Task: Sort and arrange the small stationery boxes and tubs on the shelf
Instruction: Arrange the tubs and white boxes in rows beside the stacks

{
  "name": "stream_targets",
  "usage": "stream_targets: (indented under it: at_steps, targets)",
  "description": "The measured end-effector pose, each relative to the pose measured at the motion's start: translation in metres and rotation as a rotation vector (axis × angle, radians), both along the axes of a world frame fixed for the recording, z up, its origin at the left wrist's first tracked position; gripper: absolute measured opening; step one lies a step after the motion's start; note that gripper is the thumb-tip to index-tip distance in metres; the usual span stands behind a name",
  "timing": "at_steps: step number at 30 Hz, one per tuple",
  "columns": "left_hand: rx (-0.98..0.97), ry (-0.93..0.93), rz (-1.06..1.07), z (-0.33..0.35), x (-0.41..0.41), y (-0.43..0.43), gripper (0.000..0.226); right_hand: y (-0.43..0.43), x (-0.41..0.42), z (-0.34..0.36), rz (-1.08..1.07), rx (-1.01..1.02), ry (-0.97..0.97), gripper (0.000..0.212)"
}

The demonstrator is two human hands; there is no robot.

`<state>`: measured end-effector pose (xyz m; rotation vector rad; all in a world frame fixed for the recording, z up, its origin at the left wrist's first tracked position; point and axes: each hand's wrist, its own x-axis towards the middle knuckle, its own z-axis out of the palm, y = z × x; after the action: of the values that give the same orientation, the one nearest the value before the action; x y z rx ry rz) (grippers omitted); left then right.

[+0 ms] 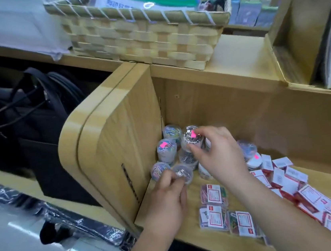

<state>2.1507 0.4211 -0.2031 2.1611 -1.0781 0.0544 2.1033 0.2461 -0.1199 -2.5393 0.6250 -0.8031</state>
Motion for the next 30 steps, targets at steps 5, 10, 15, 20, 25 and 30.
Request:
stream_targets:
  at_steps: [5, 10, 15, 20, 25, 30]
  targets:
    - [-0.081, 0.031, -0.069, 0.0, 0.005, 0.004, 0.018, -0.02, 0.022, -0.02, -0.133, -0.283, 0.183, 0.027]
    - [-0.072, 0.018, -0.078, 0.001, 0.002, 0.008, 0.027, -0.027, 0.027, -0.026, -0.227, -0.334, 0.179, 0.03]
    - [-0.079, 0.0, -0.097, 0.006, 0.0, 0.012, 0.025, -0.026, 0.004, -0.022, -0.187, -0.239, 0.054, 0.031]
    - [-0.185, -0.023, -0.05, 0.012, -0.009, 0.013, 0.023, -0.045, -0.064, -0.032, -0.421, -0.114, 0.003, 0.035]
    - [-0.225, -0.008, -0.086, 0.014, -0.023, 0.01, 0.024, -0.071, -0.083, -0.048, -0.437, 0.066, 0.195, 0.048]
    - [-0.227, 0.033, -0.096, 0.01, -0.026, 0.008, 0.025, -0.077, -0.082, -0.046, -0.389, 0.279, 0.109, 0.033]
